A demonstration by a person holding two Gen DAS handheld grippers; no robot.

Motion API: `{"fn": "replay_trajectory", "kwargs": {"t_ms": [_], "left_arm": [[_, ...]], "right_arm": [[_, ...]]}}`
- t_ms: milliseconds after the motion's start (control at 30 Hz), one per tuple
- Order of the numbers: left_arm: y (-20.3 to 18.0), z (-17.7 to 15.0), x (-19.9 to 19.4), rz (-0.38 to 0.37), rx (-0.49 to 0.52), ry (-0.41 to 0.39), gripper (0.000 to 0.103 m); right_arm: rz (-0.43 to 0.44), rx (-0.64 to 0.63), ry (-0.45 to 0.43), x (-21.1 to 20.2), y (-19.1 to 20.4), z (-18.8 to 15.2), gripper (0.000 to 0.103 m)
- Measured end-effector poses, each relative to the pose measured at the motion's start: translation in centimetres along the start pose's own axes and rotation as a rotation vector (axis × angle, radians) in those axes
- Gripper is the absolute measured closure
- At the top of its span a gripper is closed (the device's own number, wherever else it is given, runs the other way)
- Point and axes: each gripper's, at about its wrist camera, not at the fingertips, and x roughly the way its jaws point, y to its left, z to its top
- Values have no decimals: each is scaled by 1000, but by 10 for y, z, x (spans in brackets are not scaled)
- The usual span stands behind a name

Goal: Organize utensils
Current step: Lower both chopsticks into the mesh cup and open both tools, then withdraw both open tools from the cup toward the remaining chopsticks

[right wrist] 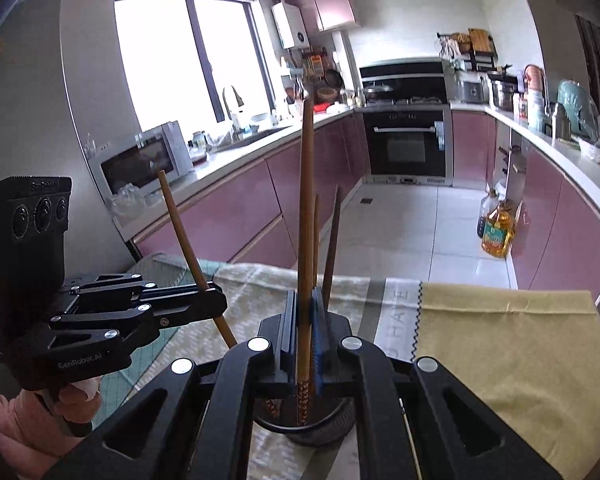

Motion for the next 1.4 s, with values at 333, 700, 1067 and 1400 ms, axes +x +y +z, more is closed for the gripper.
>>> {"fn": "replay_trajectory", "kwargs": {"t_ms": [333, 700, 1067, 1400], "left_arm": [[4, -2, 25, 1, 17, 57, 95], [8, 5, 44, 40, -16, 78, 95], [10, -13, 10, 97, -38, -18, 78], [20, -67, -32, 207, -41, -48, 47]], "right_arm": [[0, 51, 124, 31, -9, -10, 97], [-17, 78, 98, 32, -16, -6, 93], [-17, 39, 9, -1, 1, -17, 79], [116, -70, 16, -25, 50, -57, 67]]}}
